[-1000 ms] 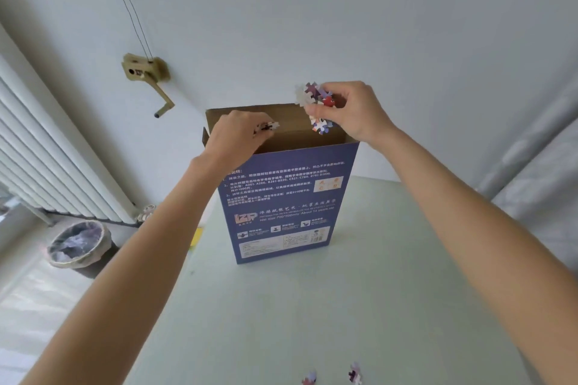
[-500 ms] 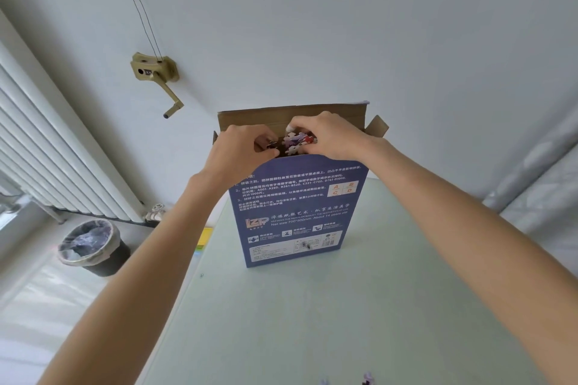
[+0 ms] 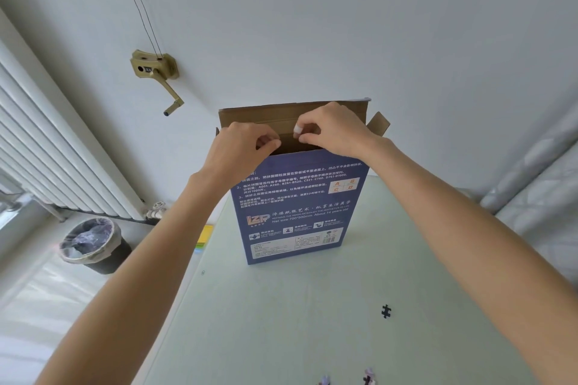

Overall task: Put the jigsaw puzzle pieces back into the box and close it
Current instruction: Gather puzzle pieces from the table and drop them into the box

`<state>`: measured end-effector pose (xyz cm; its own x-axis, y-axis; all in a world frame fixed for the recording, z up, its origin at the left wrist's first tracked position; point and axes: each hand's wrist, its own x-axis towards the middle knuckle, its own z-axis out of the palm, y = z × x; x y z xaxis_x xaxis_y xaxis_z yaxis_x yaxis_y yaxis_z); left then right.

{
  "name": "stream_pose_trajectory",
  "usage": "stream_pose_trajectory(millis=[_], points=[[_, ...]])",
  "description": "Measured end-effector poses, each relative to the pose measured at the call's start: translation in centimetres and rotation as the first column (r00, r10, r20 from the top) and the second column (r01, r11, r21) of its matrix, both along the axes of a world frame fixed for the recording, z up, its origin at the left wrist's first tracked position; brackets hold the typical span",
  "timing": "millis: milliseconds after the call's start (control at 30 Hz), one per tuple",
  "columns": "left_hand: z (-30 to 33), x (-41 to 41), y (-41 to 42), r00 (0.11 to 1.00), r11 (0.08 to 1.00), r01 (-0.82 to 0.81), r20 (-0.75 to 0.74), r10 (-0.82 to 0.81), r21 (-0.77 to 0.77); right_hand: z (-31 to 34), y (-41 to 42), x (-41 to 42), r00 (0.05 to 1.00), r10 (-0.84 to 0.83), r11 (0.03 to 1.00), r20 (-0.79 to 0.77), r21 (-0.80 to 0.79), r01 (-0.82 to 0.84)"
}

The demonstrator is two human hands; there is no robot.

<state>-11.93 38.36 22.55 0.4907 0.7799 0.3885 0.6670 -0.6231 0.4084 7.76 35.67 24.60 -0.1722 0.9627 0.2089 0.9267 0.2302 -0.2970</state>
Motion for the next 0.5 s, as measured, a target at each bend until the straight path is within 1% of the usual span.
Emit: stream_pose_trajectory(millis=[67,100,167,200,267,300,367,400,433,500], points=[[-0.5,0.1,-0.6,1.0,0.991,0.005,0.023,-0.008,0.131,-0.4,-0.9,-0.5,0.999,-0.01,0.994,-0.04,0.111,0.014],[-0.7,0.2,-0.9,0.999,0.972,0.002,0.041,-0.012,0.233,-0.5,-1.3,-0.8,0.999,-0.007,0.985,-0.054,0.172,0.016],[-1.0,0.1,-1.9,0.994,0.901,0.0,0.095,-0.046,0.433,-1.2,-2.9,-1.1,0.995,0.008,0.951,-0.104,0.309,0.024],[-1.1,0.1,-2.3,0.989,0.87,0.008,0.128,-0.081,0.493,-1.5,-4.0,-1.1,0.99,0.014,0.927,-0.14,0.374,0.04],[-2.1,-0.1,-4.0,0.968,0.838,0.045,0.182,-0.17,0.544,-2.9,-7.0,-0.9,0.975,0.009,0.878,-0.221,0.468,0.098],[-2.7,-0.1,-4.8,0.96,0.841,0.067,0.195,-0.2,0.536,-4.1,-8.5,-0.6,0.968,-0.01,0.864,-0.251,0.486,0.134],[-4.9,-0.1,-7.2,0.956,0.893,0.118,0.195,-0.221,0.434,-8.1,-12.2,0.0,0.945,-0.071,0.882,-0.32,0.423,0.209],[-6.0,0.0,-8.5,0.962,0.927,0.137,0.176,-0.209,0.35,-10.1,-13.8,0.3,0.94,-0.109,0.909,-0.324,0.35,0.226],[-7.5,0.0,-9.9,0.97,0.959,0.159,0.145,-0.196,0.236,-12.6,-15.6,0.9,0.94,-0.154,0.938,-0.306,0.253,0.236],[-10.2,0.0,-12.0,0.985,0.986,0.165,0.043,-0.165,0.001,-17.0,-18.4,2.2,0.94,-0.256,0.962,-0.227,0.041,0.272]])
